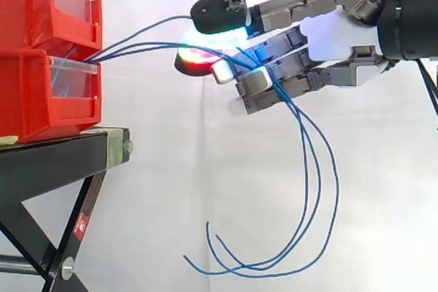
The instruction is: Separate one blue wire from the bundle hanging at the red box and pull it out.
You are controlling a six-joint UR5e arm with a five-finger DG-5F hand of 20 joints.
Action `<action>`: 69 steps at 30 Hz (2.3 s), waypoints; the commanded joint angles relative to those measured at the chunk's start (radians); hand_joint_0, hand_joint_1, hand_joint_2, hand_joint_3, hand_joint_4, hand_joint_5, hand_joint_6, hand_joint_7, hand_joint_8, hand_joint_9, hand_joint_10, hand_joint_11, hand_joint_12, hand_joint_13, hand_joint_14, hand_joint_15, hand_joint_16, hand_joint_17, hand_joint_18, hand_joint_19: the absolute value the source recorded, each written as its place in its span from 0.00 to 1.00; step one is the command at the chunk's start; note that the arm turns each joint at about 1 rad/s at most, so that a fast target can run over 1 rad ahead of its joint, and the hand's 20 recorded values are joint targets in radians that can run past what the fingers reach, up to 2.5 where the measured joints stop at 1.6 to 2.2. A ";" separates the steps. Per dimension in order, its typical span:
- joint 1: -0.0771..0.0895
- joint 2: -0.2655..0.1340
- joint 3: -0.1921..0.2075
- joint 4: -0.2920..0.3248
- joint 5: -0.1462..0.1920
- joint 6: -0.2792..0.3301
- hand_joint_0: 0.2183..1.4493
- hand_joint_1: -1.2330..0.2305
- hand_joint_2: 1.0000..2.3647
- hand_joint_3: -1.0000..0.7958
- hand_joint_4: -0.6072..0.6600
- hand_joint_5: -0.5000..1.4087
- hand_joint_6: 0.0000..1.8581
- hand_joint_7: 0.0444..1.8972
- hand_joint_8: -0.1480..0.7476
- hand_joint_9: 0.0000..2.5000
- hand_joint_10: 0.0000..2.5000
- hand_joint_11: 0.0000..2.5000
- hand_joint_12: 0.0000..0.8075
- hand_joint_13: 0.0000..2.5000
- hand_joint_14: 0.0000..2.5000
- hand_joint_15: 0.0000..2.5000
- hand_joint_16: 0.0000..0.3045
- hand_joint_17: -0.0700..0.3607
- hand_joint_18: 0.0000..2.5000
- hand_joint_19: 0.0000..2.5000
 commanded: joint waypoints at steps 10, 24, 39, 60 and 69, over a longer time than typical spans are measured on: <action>0.000 0.000 0.000 0.000 0.000 0.000 0.38 0.21 0.01 0.45 0.63 0.14 0.48 0.41 0.51 0.32 0.01 0.42 0.46 0.42 0.00 0.63 0.17 0.44 0.26 0.14; 0.002 0.000 0.000 0.000 0.000 0.000 0.26 0.34 0.01 0.34 0.64 0.15 0.47 0.41 0.52 0.33 0.01 0.42 0.47 0.41 0.01 0.64 0.18 0.45 0.24 0.18; 0.005 0.000 0.000 0.000 0.000 0.000 0.28 0.41 0.01 0.35 0.62 0.16 0.46 0.43 0.51 0.35 0.01 0.42 0.46 0.43 0.00 0.65 0.17 0.43 0.25 0.18; 0.005 0.000 0.000 0.000 0.003 0.000 0.30 0.39 0.01 0.46 0.57 0.17 0.47 0.43 0.53 0.38 0.01 0.42 0.48 0.45 0.00 0.64 0.17 0.43 0.27 0.17; 0.005 0.000 0.000 0.000 0.002 0.000 0.31 0.37 0.01 0.48 0.53 0.18 0.48 0.44 0.55 0.41 0.01 0.42 0.52 0.47 0.00 0.62 0.18 0.44 0.29 0.17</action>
